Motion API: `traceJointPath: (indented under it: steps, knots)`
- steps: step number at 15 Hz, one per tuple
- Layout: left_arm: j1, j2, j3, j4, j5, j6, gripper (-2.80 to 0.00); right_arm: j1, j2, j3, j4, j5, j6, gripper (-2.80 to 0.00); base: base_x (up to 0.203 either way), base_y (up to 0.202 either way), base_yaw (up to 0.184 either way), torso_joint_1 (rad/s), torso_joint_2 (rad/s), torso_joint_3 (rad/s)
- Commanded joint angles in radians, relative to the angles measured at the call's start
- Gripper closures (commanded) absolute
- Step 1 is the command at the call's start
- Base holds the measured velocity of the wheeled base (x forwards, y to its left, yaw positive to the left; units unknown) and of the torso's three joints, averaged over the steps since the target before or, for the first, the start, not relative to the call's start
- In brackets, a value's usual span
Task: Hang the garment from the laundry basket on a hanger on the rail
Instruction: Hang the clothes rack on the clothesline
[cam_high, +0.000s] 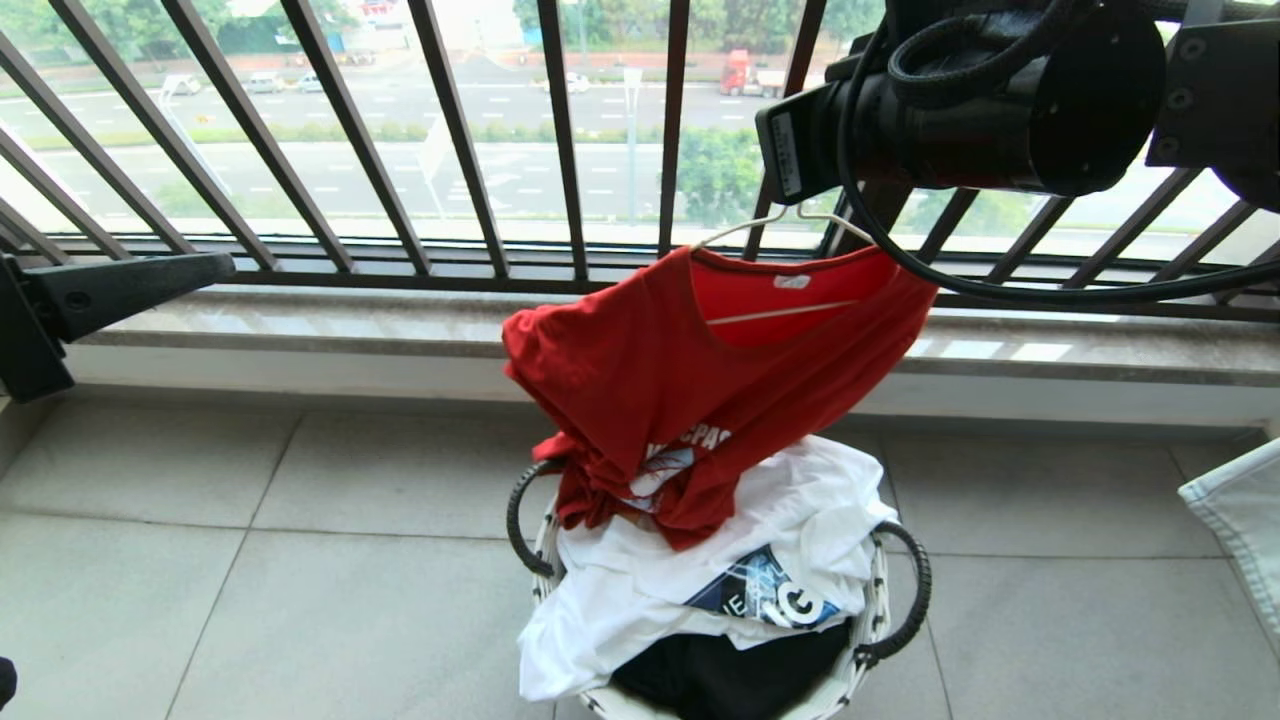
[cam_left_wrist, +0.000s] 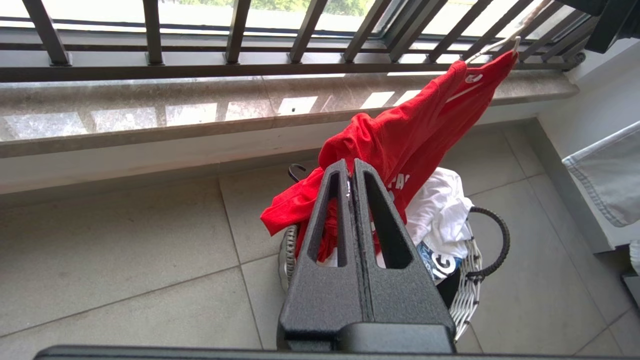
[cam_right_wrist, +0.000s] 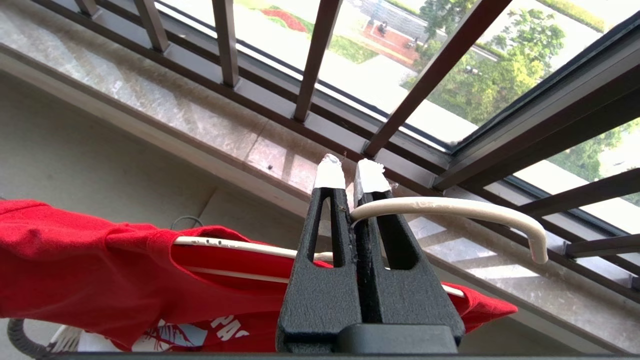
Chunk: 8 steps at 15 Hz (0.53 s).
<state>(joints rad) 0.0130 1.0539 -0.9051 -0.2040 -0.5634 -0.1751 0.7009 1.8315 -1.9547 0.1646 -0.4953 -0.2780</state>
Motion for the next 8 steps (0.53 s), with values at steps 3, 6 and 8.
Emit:
traceJointPath:
  steps: [3,6,8]
  knots:
    - [0.001,-0.005,-0.003,-0.002,-0.009,0.009,0.0,0.002,-0.041,0.0,-0.021,-0.008,-0.023,0.0,0.0,0.0,0.0,-0.001,0.0,0.011]
    - [0.001,-0.005,-0.003,-0.002,-0.009,0.017,0.0,0.006,-0.049,0.001,-0.025,-0.013,-0.021,0.0,0.0,0.0,0.0,0.0,0.0,0.157]
    - [0.001,-0.006,-0.003,-0.002,-0.007,0.021,0.0,0.009,-0.049,0.002,-0.038,-0.014,-0.021,0.0,0.0,0.0,0.0,0.002,0.0,0.198]
